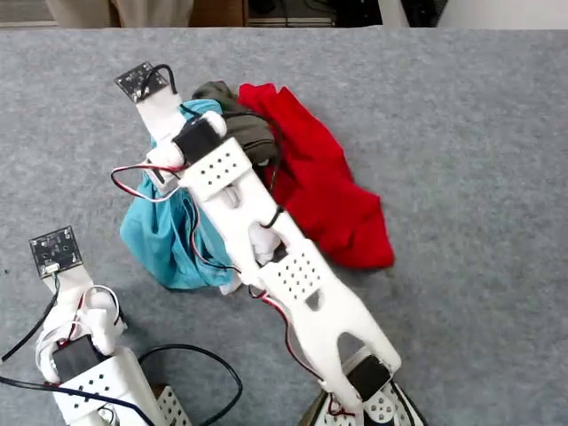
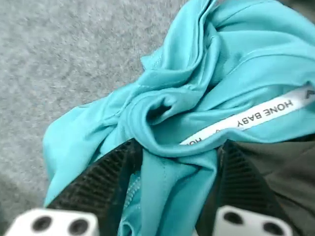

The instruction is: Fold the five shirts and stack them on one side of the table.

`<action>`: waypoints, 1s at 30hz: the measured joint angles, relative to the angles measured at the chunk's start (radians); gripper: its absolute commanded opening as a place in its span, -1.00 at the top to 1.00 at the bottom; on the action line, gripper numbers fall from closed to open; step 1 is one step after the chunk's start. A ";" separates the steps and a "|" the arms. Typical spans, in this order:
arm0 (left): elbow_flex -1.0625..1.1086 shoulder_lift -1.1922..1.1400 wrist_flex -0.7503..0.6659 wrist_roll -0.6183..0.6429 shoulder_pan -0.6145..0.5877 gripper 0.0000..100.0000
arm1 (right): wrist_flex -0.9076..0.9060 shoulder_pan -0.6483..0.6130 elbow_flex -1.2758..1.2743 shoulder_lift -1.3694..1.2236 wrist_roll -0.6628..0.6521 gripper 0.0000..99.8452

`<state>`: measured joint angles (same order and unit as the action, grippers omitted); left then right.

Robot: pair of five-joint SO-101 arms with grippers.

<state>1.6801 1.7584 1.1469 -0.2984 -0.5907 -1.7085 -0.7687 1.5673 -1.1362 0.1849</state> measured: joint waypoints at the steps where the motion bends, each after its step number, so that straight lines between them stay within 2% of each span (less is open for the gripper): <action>1: 0.000 0.000 0.000 0.000 0.000 0.96 | -0.018 0.000 0.026 -0.002 0.000 0.47; 4: 0.000 0.000 0.000 0.000 0.000 0.96 | -0.048 0.000 0.046 0.002 0.000 0.52; 10: 0.000 0.000 0.000 0.000 0.000 0.96 | -0.054 0.049 0.046 0.057 0.000 1.00; 20: 0.000 0.000 0.000 0.037 0.000 0.96 | -0.055 0.164 0.046 0.218 -0.052 0.94; 25: 0.000 0.000 0.000 0.037 0.000 0.82 | -0.055 0.195 0.034 0.315 -0.052 0.93; 27: 0.000 0.000 0.000 0.040 0.000 0.80 | -0.055 0.190 -0.020 0.342 -0.077 0.85; 30: 0.000 0.000 0.000 0.075 -0.017 0.80 | -0.055 0.150 -0.150 0.348 -0.098 0.58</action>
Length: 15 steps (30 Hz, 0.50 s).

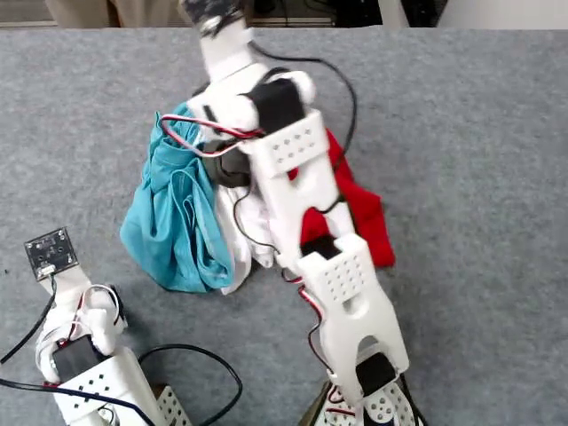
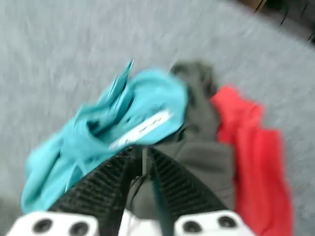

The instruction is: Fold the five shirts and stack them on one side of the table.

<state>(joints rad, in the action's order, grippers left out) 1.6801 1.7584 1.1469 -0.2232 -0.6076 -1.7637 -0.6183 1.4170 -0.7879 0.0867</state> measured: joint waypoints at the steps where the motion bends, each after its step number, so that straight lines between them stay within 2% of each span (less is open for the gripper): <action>1: 0.000 0.000 0.000 0.006 -0.011 0.80 | 0.000 -0.021 -0.044 0.000 -0.003 0.49; 4: -0.002 0.000 0.000 0.011 -0.020 0.80 | 0.031 -0.084 -0.169 0.000 -0.003 0.28; 6: -0.003 0.000 0.000 0.014 -0.026 0.80 | 0.081 -0.124 -0.241 0.000 -0.008 0.24; 11: -0.003 0.000 0.000 0.015 -0.026 0.80 | 0.256 -0.158 -0.439 0.000 -0.008 0.34; 15: -0.003 0.000 0.000 0.015 -0.026 0.81 | 0.381 -0.158 -0.532 0.000 -0.008 0.62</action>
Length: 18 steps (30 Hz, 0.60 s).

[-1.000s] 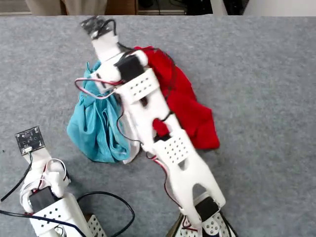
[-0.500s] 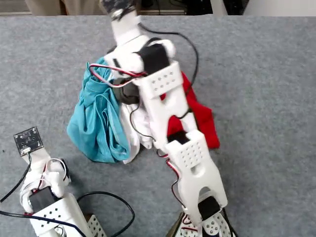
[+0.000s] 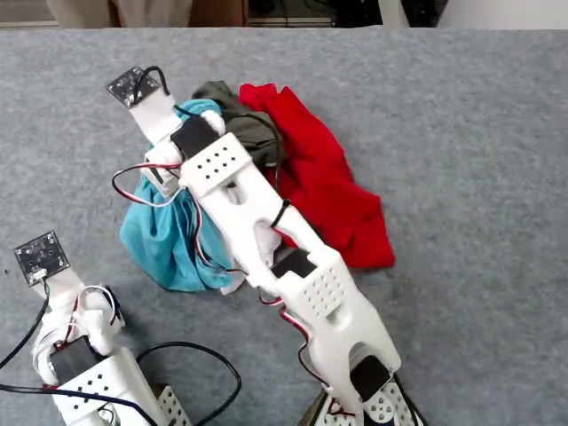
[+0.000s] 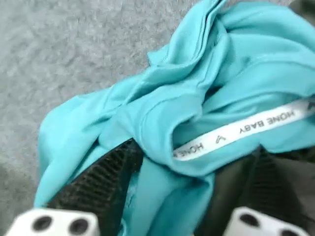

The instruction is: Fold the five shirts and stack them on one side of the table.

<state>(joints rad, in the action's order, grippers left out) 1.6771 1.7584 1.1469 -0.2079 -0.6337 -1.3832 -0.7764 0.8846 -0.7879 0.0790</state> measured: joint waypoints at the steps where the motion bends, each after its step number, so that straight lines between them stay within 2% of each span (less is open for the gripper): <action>1: 0.000 0.000 0.000 0.000 0.000 0.81 | 0.011 0.002 0.000 0.000 0.000 0.73; 3: 0.000 0.000 0.000 0.000 0.000 0.81 | 0.021 0.008 0.005 -0.006 -0.002 0.95; 4: 0.000 0.000 0.000 0.000 0.000 0.81 | 0.023 0.014 0.012 -0.014 -0.002 1.00; 6: 0.000 0.000 0.000 0.000 0.000 0.81 | 0.023 0.034 0.040 -0.020 -0.002 0.93; 10: 0.000 0.000 0.000 0.000 0.000 0.81 | -0.028 0.057 0.138 -0.023 -0.002 0.99; 18: 0.000 0.000 0.000 0.000 0.000 0.81 | -0.285 0.063 0.468 -0.023 -0.051 0.99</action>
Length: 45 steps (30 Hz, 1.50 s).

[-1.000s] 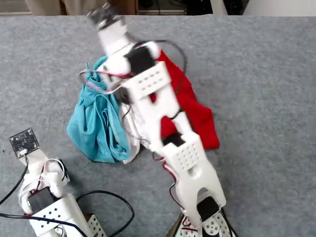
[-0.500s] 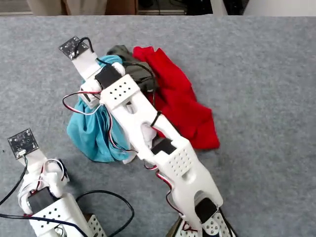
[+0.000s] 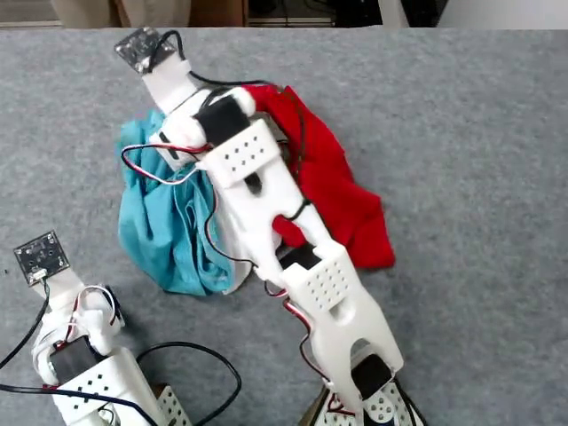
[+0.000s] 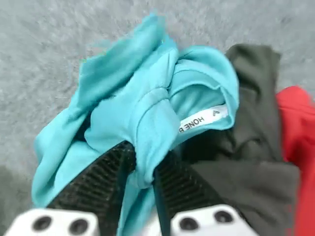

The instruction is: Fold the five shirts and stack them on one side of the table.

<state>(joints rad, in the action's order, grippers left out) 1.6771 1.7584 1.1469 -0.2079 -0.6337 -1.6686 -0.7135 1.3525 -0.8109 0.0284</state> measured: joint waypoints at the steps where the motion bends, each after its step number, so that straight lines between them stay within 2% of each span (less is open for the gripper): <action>1: 0.000 0.000 0.000 0.000 0.000 0.81 | -0.032 0.002 0.048 0.000 0.000 0.99; 6: 0.000 0.000 0.000 0.000 0.000 0.81 | -0.098 0.048 0.245 0.003 -0.014 0.99; 13: 0.000 0.000 0.000 0.000 -0.003 0.80 | -0.100 0.229 0.252 0.167 -0.014 0.99; 17: 0.000 0.000 0.000 0.000 -0.003 0.80 | -0.100 0.379 0.252 0.344 -0.014 0.99; 21: 0.000 0.000 0.000 0.000 -0.003 0.68 | -0.100 0.559 0.253 0.482 -0.014 0.99; 25: -0.043 0.000 0.038 0.000 -0.003 0.66 | -0.100 0.752 0.219 0.575 -0.068 0.99; 31: -0.146 0.000 0.072 0.000 0.025 0.66 | -0.100 0.965 0.021 0.692 -0.101 0.99; 36: -0.267 -0.043 0.072 0.000 0.072 0.66 | -0.100 1.002 -0.273 0.789 -0.101 0.99; 41: -0.546 -0.287 0.072 0.000 0.086 0.66 | -0.100 1.003 -0.605 0.870 -0.127 0.99; 45: -0.847 -0.597 0.152 0.002 0.137 0.66 | -0.094 1.003 -0.867 0.891 -0.290 0.99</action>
<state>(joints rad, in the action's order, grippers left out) 0.8301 1.1615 1.2988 -0.2064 -0.4971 -1.7622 0.2900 0.4856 0.0806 -0.2616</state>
